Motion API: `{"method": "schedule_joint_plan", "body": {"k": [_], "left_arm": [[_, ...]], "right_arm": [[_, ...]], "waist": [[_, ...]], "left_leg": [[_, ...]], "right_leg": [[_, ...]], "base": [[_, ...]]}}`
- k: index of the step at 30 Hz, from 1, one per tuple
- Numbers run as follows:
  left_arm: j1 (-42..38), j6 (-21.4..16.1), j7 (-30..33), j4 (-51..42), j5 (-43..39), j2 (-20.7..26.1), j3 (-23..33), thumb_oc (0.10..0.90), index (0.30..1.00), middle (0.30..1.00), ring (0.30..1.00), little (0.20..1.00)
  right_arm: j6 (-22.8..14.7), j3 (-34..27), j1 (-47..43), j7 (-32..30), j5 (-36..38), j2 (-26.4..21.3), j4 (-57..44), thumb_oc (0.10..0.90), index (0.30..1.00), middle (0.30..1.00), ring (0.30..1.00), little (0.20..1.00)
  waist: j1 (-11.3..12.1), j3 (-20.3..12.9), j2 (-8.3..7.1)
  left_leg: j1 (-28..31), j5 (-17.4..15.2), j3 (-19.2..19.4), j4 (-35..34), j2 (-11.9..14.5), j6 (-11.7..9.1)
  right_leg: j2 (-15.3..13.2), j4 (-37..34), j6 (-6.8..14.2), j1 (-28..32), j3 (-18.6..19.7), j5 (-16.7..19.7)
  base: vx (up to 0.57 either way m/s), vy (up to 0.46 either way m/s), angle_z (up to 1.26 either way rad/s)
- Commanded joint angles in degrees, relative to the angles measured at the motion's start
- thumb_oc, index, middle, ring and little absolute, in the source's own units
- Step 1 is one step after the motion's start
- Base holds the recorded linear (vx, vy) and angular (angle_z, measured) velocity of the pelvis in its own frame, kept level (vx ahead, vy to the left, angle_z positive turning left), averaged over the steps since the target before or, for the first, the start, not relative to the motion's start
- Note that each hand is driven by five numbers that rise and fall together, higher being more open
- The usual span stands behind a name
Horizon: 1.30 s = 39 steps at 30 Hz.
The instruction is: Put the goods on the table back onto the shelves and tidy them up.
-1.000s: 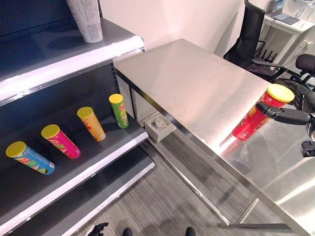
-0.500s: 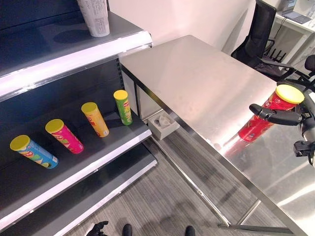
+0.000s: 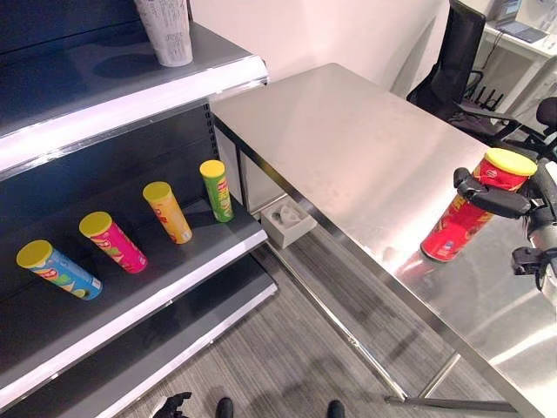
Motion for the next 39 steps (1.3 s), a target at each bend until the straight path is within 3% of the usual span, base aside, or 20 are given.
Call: {"method": "schedule_joint_plan", "body": {"k": [1,8,13,14,16,17,18,22,23,25,26,27,28,29,31,33,35,36,37,39], "left_arm": [[-1.52,-0.12,2.09,1.51,2.43,2.15,0.27,0.8,0.9,0.9,0.9,0.9],[-0.57,0.21,1.94,1.03,2.25,2.06,0.81,0.8,0.9,0.9,0.9,0.9],[-0.47,0.42,1.81,-0.32,1.71,2.51,0.91,0.8,0.9,0.9,0.9,0.9],[-0.94,0.43,1.85,-0.75,1.48,2.61,0.71,0.8,0.9,0.9,0.9,0.9],[-1.64,0.37,1.98,-1.2,1.32,2.52,0.48,0.8,0.9,0.9,0.9,0.9],[-1.8,0.29,1.7,-2.2,1.7,2.55,0.39,0.8,0.9,0.9,0.9,0.9],[-1.99,0.21,1.67,-2.3,1.96,2.59,0.43,0.8,0.9,0.9,0.9,0.9],[-2.19,-0.18,1.95,-3.51,2.96,2.99,0.62,0.8,0.9,0.9,0.9,0.9],[-2.19,-0.3,2.73,-3.85,2.98,2.8,0.94,0.8,0.9,0.9,0.9,0.9],[-2.5,-0.46,2.92,-3.73,2.81,2.32,1.04,0.8,0.9,0.9,0.9,0.9],[-2.5,-0.46,2.92,-3.73,2.81,2.32,1.04,0.8,0.9,0.9,0.9,0.9],[-2.41,-0.69,2.55,-4.0,3.36,2.22,1.2,0.8,0.9,0.9,0.9,0.9],[-3.28,-1.01,3.33,-3.15,4.18,2.69,1.37,0.8,0.9,0.9,0.9,0.9],[-3.33,-1.04,3.34,-3.1,4.18,2.7,1.4,0.8,0.9,0.9,0.9,0.9],[-3.74,-1.16,4.0,-2.63,5.29,3.31,1.56,0.8,0.9,0.9,0.9,0.9],[-4.09,-0.91,4.04,-2.53,5.23,3.73,2.24,0.8,0.9,0.9,0.9,0.9],[-4.72,-0.97,4.51,-2.51,4.95,4.31,2.31,0.8,0.9,0.9,0.9,0.9],[-4.72,-0.96,4.51,-2.5,4.95,4.32,2.31,0.8,0.9,0.9,0.9,0.9],[-4.66,-0.91,4.33,-2.8,4.83,4.6,1.96,0.8,0.9,0.9,0.9,0.9],[-4.92,-0.32,4.43,-2.17,3.61,4.35,1.84,0.8,0.9,0.9,0.9,0.9]], "right_arm": [[-8.54,-10.51,-4.09,-6.3,-1.21,2.94,-14.32,0.4,0.3,0.3,0.3,0.3],[-10.58,-10.1,-4.99,-5.56,1.51,9.18,-23.51,0.4,0.3,0.3,0.3,0.3],[-11.72,-8.42,-6.42,-2.9,5.69,11.59,-28.1,0.4,0.3,0.3,0.3,0.3],[-11.97,-8.32,-6.3,-2.88,6.15,11.75,-28.43,0.4,0.3,0.3,0.3,0.3],[-11.7,-7.73,-6.26,-2.65,6.44,11.57,-28.99,0.4,0.3,0.3,0.3,0.3],[-11.27,-6.85,-5.76,-2.28,6.59,12.04,-29.23,0.4,0.3,0.3,0.3,0.3],[-11.07,-6.58,-5.46,-2.16,6.44,12.55,-29.44,0.4,0.3,0.3,0.3,0.3],[-10.69,-4.61,-4.84,-1.34,5.03,14.1,-31.54,0.4,0.3,0.3,0.3,0.3],[-9.77,-1.95,-4.87,-0.31,3.32,14.55,-32.31,0.4,0.3,0.3,0.3,0.3],[-9.27,-0.41,-4.23,0.44,2.16,15.08,-32.69,0.4,0.3,0.3,0.3,0.3],[-9.27,-0.41,-4.23,0.44,2.16,15.08,-32.69,0.4,0.3,0.3,0.3,0.3],[-8.49,0.94,-4.23,0.59,-1.1,15.8,-33.12,0.4,0.3,0.3,0.3,0.3],[-7.88,2.49,-4.52,0.09,-6.48,17.69,-33.61,0.4,0.3,0.3,0.3,0.3],[-7.86,2.53,-4.58,0.05,-6.54,17.73,-33.61,0.4,0.3,0.3,0.3,0.3],[-7.84,3.77,-4.65,-0.26,-8.66,18.92,-33.52,0.4,0.3,0.3,0.3,0.3],[-7.0,5.06,-4.68,-0.89,-12.78,19.07,-33.13,0.4,0.3,0.3,0.3,0.3],[-6.87,5.88,-4.7,-1.68,-14.74,18.77,-33.23,0.4,0.3,0.3,0.3,0.3],[-6.87,5.88,-4.7,-1.68,-14.74,18.77,-33.23,0.4,0.3,0.3,0.3,0.3],[-7.06,6.79,-4.37,-1.59,-15.16,18.9,-32.91,0.4,0.3,0.3,0.3,0.3],[-6.4,10.2,-5.51,-1.47,-17.27,18.77,-31.26,0.4,0.3,0.3,0.3,0.3]], "waist": [[1.37,-3.8,-1.35],[2.43,-3.94,-0.52],[5.05,-1.5,-0.45],[5.45,-0.35,-0.66],[5.2,0.96,-1.36],[4.98,1.42,-1.96],[4.63,1.46,-2.12],[3.13,1.07,-1.29],[2.7,0.08,0.38],[2.21,-0.61,1.36],[2.21,-0.61,1.36],[2.45,-0.89,1.57],[3.21,-0.11,0.82],[3.23,-0.13,0.66],[3.61,0.18,0.41],[3.23,0.77,0.26],[2.08,2.15,0.44],[2.12,2.09,0.4],[1.95,2.76,0.69],[1.78,3.82,0.68]], "left_leg": [[0.47,-4.15,2.64,0.18,-0.75,1.38],[-0.41,-2.36,0.49,0.18,1.0,-0.08],[-4.58,2.43,-3.39,0.67,3.14,-2.17],[-6.4,3.05,-3.34,2.0,3.19,-2.47],[-9.26,2.25,0.87,6.2,4.01,-1.49],[-8.53,-0.19,4.8,9.9,6.03,-0.32],[-7.84,-1.3,5.41,11.5,7.02,-0.27],[-2.84,-1.4,4.91,13.34,12.28,-1.81],[0.32,-0.47,2.13,10.83,12.81,-3.96],[1.21,-3.77,2.26,7.39,11.49,-4.08],[1.21,-3.77,2.26,7.39,11.49,-4.08],[1.02,-5.68,3.93,6.08,9.36,-3.22],[0.32,-7.52,5.27,4.63,4.97,-0.95],[0.23,-7.52,5.33,4.69,4.79,-0.87],[-0.38,-7.54,5.71,2.69,1.84,0.57],[-0.66,-6.74,5.07,0.91,-0.51,1.89],[-1.36,-6.08,3.85,0.63,-2.02,3.02],[-1.43,-6.07,3.9,0.63,-2.06,3.03],[-2.16,-5.68,2.75,0.93,-3.31,4.05],[-3.23,-4.6,0.37,1.13,-5.1,5.45]], "right_leg": [[1.9,0.86,-0.27,0.71,-1.12,-5.27],[3.97,0.86,-1.88,1.64,-1.87,-7.04],[7.1,0.86,-3.84,2.37,-4.8,-9.19],[6.98,0.86,-4.07,2.7,-6.25,-9.23],[5.88,0.86,-4.31,2.46,-9.07,-8.59],[4.84,0.89,-4.46,2.04,-11.22,-7.89],[4.23,0.99,-4.44,1.71,-11.91,-7.49],[2.07,0.94,-3.29,0.76,-14.58,-5.94],[-0.26,1.16,-1.4,-0.64,-15.05,-3.68],[-3.19,1.28,0.08,-1.79,-15.83,-1.11],[-3.19,1.28,0.08,-1.79,-15.83,-1.11],[-6.05,1.29,1.28,-3.51,-15.89,1.36],[-11.01,1.21,3.33,-6.32,-16.39,6.11],[-11.18,1.22,3.37,-6.46,-16.27,6.17],[-13.48,1.14,3.85,-7.7,-16.1,7.65],[-13.8,1.65,3.55,-9.03,-12.6,7.98],[-10.12,4.96,2.13,-11.01,-3.92,5.06],[-10.16,5.02,2.14,-11.16,-3.83,5.05],[-5.66,7.69,0.92,-10.64,0.24,0.74],[2.37,10.74,-1.54,-11.86,2.29,-3.64]], "base": [[-0.02,-0.101,0.15],[-0.06,-0.122,0.16],[-0.17,-0.151,0.4],[-0.27,-0.095,0.67],[-0.3,-0.008,1.23],[-0.29,0.059,1.36],[-0.23,0.094,1.12],[-0.12,0.262,0.53],[-0.1,0.576,0.63],[-0.1,0.461,0.47],[-0.13,0.446,0.77],[-0.22,0.725,0.57],[-0.22,0.729,0.22],[-0.21,0.57,0.08],[-0.09,0.329,0.31],[-0.06,0.331,0.34],[-0.06,0.245,0.41],[-0.04,0.236,0.25],[0.0,0.218,0.29],[0.02,0.198,0.73]]}}
